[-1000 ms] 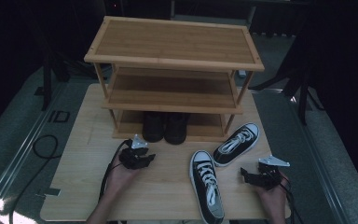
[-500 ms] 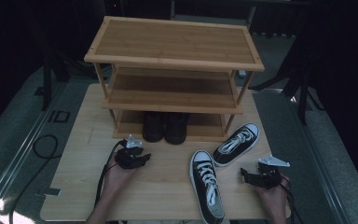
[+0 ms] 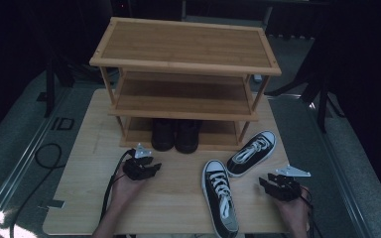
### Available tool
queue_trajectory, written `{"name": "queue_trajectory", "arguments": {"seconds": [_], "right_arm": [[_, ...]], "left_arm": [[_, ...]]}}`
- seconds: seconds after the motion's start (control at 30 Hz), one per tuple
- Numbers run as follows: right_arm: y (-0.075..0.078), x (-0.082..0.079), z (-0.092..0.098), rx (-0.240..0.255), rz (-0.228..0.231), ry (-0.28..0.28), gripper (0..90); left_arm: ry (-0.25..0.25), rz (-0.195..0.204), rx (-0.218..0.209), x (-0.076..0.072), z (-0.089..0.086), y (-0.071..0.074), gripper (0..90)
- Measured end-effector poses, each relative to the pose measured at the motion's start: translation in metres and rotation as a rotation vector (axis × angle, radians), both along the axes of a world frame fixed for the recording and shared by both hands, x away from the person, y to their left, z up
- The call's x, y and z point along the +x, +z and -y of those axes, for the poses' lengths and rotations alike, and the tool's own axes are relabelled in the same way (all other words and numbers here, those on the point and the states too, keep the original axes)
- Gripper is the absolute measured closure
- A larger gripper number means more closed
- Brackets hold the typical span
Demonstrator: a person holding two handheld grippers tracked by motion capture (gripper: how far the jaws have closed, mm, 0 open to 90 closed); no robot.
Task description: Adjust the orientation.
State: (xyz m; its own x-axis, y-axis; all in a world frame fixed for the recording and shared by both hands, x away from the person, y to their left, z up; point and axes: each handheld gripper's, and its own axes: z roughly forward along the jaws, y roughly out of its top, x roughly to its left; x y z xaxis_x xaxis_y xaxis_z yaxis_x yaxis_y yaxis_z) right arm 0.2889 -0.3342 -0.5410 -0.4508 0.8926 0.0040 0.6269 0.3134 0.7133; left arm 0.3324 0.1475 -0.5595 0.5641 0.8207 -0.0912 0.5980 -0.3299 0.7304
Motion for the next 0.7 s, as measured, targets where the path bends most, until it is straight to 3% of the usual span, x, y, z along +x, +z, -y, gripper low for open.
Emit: {"name": "queue_trajectory", "arguments": {"seconds": [0.03,0.33,0.7], "right_arm": [[0.003,-0.003,-0.004,-0.018,0.009,0.022,61.6],[0.019,-0.013,-0.019,-0.008,0.027,0.095,72.0],[0.045,-0.021,-0.044,-0.033,-0.035,0.143,72.4]], "left_arm": [[-0.003,0.005,0.005,-0.001,0.001,0.0,54.9],[-0.005,0.02,0.012,-0.002,0.003,-0.001,54.7],[-0.005,0.029,0.007,-0.003,0.005,-0.002,54.1]]}}
